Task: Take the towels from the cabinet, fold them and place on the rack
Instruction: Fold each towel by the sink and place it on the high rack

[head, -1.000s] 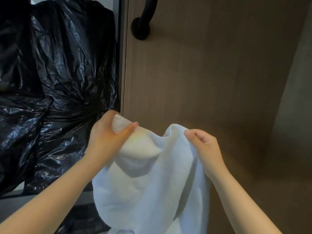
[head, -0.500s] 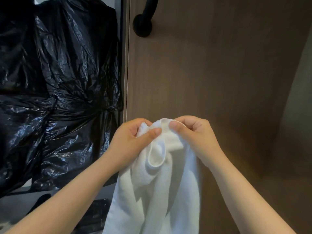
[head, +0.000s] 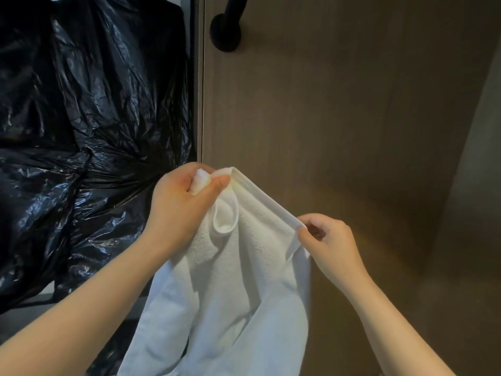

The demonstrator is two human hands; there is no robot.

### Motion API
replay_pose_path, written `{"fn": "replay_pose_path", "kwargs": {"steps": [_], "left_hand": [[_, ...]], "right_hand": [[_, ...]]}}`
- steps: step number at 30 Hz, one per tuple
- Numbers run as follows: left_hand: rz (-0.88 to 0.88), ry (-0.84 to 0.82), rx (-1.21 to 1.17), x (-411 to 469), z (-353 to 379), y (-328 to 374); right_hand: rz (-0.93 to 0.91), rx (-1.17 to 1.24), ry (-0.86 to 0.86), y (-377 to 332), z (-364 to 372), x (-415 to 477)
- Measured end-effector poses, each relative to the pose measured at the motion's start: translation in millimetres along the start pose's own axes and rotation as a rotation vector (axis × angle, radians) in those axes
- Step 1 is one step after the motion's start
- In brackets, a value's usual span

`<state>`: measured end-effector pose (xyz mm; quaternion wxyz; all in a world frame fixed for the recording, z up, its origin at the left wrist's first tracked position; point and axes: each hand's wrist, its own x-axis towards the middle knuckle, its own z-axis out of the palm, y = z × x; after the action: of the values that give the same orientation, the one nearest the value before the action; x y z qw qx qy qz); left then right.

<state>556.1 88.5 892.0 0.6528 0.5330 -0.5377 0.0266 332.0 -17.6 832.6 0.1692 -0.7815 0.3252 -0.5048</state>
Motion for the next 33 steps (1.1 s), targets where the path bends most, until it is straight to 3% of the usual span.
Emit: {"fn": "replay_pose_path", "kwargs": {"steps": [9, 15, 20, 25, 28, 33], "left_hand": [[-0.055, 0.127, -0.032, 6, -11, -22], [-0.199, 0.177, 0.187, 6, -7, -50], [-0.186, 0.197, 0.153, 2, -1, -56], [-0.157, 0.137, 0.312, -2, -3, -64], [-0.092, 0.097, 0.294, -14, -2, -62], [0.09, -0.213, 0.227, -35, 10, -47]], "right_hand": [[0.131, -0.099, 0.061, 27, -19, -2], [0.128, 0.149, 0.164, 5, -15, 13], [-0.039, 0.134, 0.334, -32, -16, 39], [-0.116, 0.041, 0.01, -45, -18, 56], [-0.094, -0.011, -0.158, -39, -6, 49], [-0.119, -0.036, -0.277, -35, 12, 38]]}}
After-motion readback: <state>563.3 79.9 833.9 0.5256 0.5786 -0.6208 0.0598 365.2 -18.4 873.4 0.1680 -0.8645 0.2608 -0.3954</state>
